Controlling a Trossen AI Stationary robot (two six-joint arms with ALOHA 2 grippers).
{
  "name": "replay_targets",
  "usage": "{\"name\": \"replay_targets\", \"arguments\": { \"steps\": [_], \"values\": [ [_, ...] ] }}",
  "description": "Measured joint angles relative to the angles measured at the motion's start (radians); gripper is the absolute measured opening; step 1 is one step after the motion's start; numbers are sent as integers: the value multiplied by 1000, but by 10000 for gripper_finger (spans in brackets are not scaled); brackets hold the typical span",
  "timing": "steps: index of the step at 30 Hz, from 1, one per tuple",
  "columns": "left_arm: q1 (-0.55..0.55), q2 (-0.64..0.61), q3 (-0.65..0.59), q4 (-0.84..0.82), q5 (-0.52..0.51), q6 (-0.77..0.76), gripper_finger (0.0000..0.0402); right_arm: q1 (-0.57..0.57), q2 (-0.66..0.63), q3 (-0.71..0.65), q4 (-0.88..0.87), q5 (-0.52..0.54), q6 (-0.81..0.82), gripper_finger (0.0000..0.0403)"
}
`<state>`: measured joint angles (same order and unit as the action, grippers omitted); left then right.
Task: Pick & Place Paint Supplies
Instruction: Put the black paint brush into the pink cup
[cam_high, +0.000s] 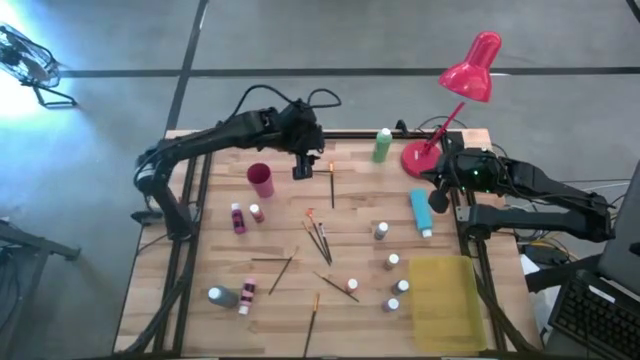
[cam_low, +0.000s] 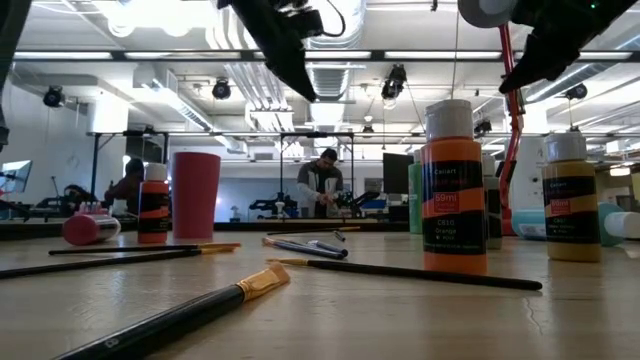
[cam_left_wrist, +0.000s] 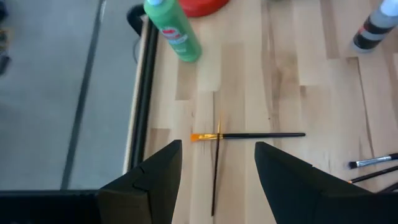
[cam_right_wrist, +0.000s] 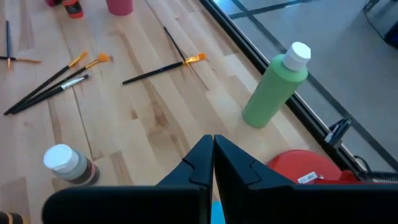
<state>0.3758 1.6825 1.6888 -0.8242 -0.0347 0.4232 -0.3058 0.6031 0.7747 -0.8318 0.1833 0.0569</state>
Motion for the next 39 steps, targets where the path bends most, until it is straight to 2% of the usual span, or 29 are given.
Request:
{"name": "replay_targets", "arguments": {
  "steps": [6, 20, 39],
  "values": [
    [34, 59, 46, -25, 55, 1, 209, 0, -27, -5, 5, 3, 13, 8],
    [70, 221, 44, -39, 133, -1, 209, 0, -27, -5, 6, 28, 3, 8],
    [77, 401, 48, 40, 157, -16, 209, 0, -27, -5, 8, 28, -7, 8]
  ]
}}
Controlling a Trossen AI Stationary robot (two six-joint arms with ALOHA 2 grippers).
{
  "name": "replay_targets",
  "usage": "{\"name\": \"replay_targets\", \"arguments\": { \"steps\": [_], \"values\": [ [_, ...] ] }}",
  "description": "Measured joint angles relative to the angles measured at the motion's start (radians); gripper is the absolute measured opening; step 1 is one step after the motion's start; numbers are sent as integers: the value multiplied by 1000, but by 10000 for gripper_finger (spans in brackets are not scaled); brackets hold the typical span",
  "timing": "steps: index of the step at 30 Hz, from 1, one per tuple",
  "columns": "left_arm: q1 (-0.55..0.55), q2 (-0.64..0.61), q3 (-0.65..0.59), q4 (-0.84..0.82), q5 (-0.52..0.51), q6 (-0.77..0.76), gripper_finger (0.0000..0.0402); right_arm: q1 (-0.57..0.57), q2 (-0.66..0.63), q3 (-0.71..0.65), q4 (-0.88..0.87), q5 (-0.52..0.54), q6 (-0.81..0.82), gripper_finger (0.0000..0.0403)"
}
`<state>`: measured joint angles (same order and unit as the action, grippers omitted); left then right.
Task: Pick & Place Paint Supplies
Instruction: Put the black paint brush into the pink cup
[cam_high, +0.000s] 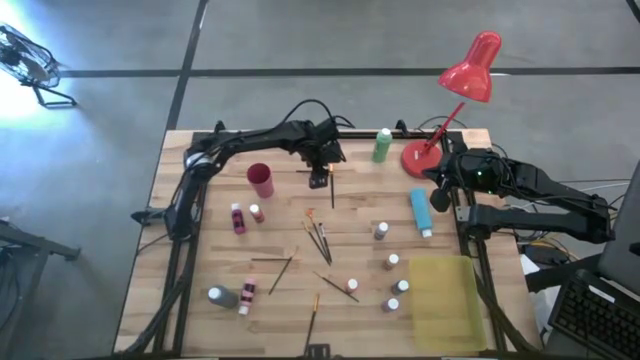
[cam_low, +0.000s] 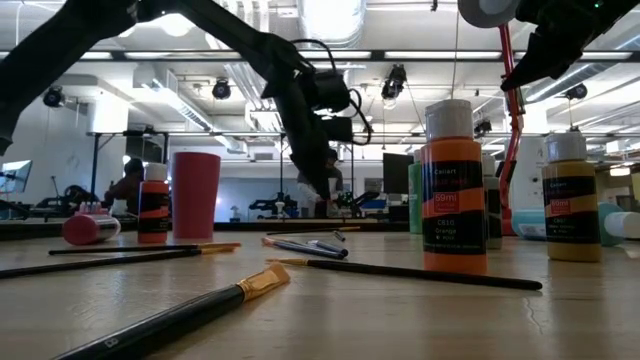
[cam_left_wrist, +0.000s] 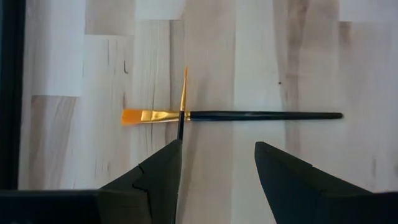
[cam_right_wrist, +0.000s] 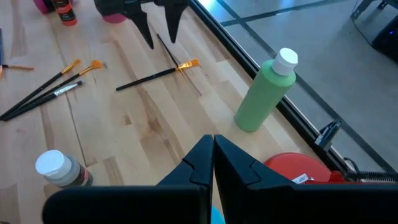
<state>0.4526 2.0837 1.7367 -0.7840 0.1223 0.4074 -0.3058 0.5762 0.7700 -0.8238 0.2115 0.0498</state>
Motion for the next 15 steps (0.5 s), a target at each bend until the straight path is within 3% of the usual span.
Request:
{"name": "replay_targets", "arguments": {
  "steps": [15],
  "values": [
    [31, 13, -7, 57, 48, -18, 209, 0, 0, 0, 0, -1, 3, 8]
  ]
}}
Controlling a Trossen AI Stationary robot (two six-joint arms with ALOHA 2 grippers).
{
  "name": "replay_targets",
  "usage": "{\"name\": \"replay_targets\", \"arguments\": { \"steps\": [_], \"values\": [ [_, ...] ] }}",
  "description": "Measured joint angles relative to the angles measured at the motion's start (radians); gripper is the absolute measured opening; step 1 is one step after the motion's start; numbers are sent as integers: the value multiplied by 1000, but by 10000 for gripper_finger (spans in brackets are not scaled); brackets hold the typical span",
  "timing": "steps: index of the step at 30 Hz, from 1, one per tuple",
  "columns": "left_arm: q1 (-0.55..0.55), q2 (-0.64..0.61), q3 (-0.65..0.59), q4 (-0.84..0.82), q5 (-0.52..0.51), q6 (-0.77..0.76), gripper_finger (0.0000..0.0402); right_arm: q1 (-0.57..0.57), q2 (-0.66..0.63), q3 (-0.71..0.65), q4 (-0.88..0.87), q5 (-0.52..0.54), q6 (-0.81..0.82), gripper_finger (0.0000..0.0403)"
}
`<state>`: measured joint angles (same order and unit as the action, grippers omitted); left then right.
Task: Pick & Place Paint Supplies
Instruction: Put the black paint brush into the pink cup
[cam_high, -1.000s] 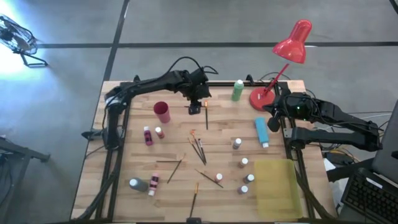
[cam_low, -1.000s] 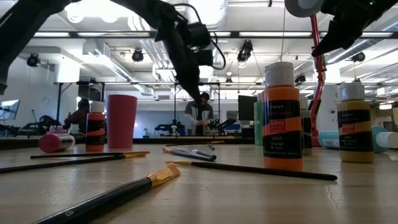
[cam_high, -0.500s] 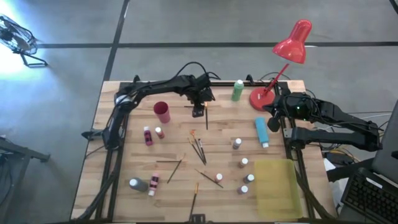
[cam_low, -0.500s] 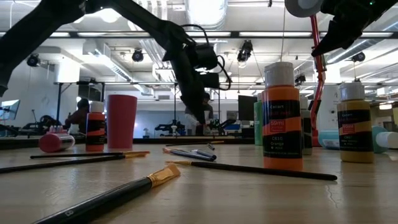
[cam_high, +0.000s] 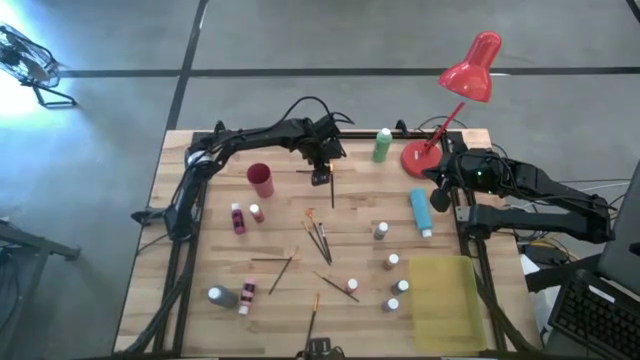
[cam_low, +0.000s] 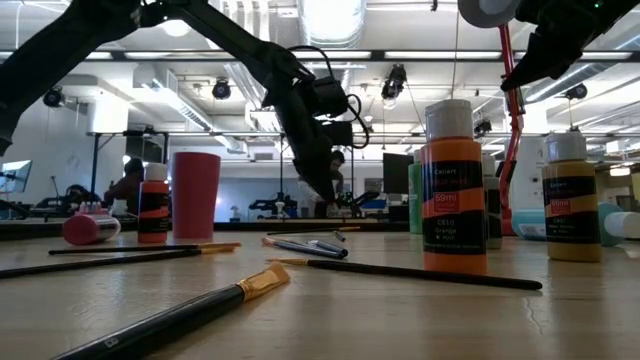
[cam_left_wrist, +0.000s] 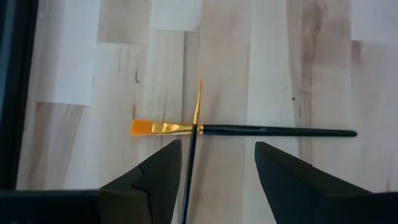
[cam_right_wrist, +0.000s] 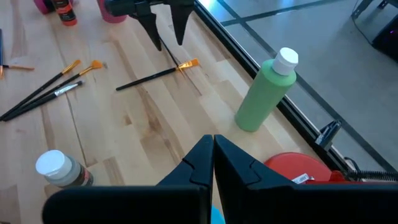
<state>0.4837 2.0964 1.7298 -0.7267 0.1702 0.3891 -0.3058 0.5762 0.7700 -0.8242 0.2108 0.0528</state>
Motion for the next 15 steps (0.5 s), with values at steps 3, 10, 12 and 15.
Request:
{"name": "replay_targets", "arguments": {
  "steps": [3, 10, 12, 15],
  "values": [
    [6, 0, 0, 2, 2, -1, 209, 0, 0, 0, 0, 0, 0, 8],
    [8, 0, -18, 19, 3, 2, 209, 0, 0, 0, 0, 0, 0, 8],
    [8, 0, -30, 22, 3, 1, 209, 0, 0, 0, 0, 0, 0, 8],
    [8, 0, -49, 45, 2, 1, 209, 0, 0, 0, 0, 0, 0, 8]
  ]
}}
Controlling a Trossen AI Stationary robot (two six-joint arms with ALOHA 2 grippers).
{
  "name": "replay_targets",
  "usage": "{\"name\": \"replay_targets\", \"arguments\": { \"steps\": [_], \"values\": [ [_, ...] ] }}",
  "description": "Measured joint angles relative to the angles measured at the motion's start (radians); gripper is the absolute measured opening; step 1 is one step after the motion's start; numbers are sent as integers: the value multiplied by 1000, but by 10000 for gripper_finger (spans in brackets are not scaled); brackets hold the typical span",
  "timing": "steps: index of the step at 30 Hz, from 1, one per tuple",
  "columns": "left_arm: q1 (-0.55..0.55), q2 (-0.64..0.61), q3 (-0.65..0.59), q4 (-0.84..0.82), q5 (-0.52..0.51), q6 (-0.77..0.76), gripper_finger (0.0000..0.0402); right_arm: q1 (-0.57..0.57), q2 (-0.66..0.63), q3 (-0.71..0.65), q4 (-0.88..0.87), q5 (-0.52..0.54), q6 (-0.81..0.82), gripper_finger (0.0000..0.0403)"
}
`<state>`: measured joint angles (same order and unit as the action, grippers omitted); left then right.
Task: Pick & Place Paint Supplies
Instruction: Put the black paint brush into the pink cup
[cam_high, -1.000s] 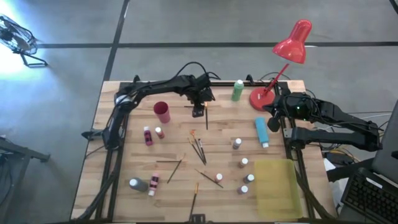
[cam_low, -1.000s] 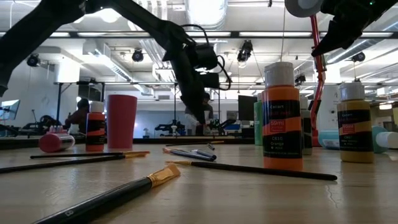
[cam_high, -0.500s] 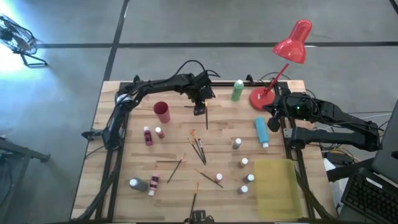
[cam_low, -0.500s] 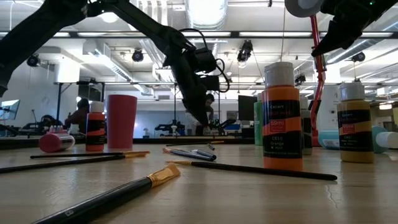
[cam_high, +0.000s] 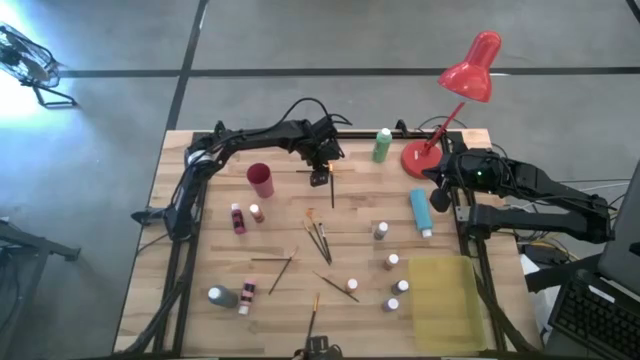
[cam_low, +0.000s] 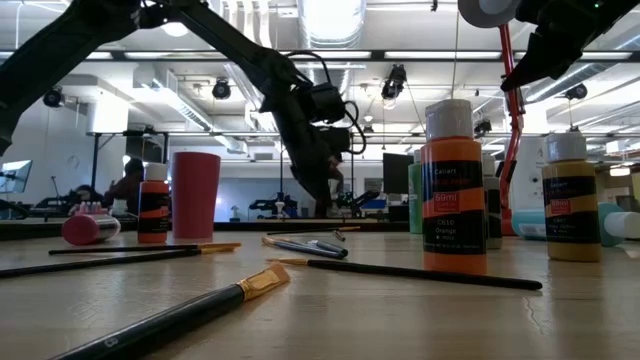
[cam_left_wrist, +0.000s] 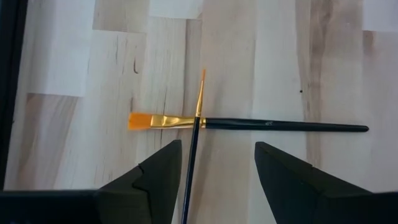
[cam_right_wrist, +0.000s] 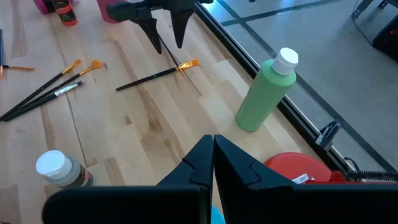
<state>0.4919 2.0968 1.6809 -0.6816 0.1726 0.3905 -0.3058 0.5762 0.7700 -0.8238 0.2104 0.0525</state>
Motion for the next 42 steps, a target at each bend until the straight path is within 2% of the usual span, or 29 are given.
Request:
{"name": "replay_targets", "arguments": {
  "steps": [23, 34, 42],
  "values": [
    [22, 82, 2, 45, -13, 2, 208, 0, 0, 0, 5, 0, 0, 8],
    [23, 88, 0, 47, -13, 18, 165, 0, 0, 0, 7, 0, 0, 8],
    [22, 109, 2, 50, -31, 14, 160, 0, 0, 0, 7, 0, 0, 8]
  ]
}}
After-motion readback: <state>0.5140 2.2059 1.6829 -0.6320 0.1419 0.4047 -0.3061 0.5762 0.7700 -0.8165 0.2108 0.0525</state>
